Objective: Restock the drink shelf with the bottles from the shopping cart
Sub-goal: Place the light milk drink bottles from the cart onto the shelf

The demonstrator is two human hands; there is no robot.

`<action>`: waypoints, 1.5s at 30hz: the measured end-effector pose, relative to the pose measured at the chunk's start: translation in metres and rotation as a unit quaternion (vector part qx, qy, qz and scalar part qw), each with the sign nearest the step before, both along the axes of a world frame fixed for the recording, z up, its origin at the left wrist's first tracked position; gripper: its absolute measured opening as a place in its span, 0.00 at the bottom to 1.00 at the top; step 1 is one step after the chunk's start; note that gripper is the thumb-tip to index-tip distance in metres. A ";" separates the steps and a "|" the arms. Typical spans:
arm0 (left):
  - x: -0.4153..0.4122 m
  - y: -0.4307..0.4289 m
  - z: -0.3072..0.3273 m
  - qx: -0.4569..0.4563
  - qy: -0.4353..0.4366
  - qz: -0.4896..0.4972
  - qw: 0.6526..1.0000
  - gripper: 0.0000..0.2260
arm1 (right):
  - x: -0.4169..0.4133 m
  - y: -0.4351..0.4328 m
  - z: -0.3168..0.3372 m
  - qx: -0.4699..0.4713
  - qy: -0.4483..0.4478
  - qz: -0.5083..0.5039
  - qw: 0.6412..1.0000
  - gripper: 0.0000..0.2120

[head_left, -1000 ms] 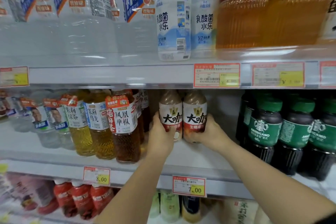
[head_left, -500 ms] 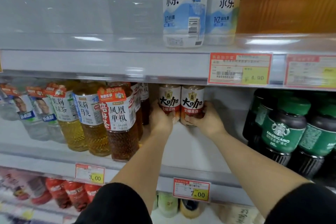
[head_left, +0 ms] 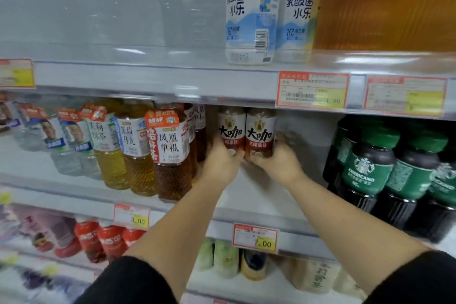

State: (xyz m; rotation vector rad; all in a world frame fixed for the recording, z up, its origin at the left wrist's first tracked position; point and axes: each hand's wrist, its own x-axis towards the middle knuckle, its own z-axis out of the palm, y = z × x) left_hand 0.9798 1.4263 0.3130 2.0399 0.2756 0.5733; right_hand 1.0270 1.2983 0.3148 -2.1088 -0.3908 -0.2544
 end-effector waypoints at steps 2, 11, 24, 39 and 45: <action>-0.039 -0.002 0.002 0.045 -0.044 -0.038 0.997 0.22 | -0.037 -0.003 0.002 -0.004 -0.078 0.009 0.997 0.28; -0.236 0.062 -0.080 0.155 -0.145 0.104 0.972 0.11 | -0.191 0.069 -0.063 -0.055 -0.155 0.300 0.940 0.11; -0.508 0.134 -0.347 -0.074 0.263 0.437 0.857 0.09 | -0.333 0.248 -0.320 -0.305 0.047 0.533 0.787 0.12; -0.554 0.116 -0.511 -0.222 0.316 0.403 0.830 0.13 | -0.388 0.284 -0.587 -0.545 0.117 0.557 0.616 0.14; -0.546 0.116 -0.518 -0.222 0.315 0.398 0.832 0.12 | -0.388 0.288 -0.587 -0.485 0.135 0.558 0.660 0.10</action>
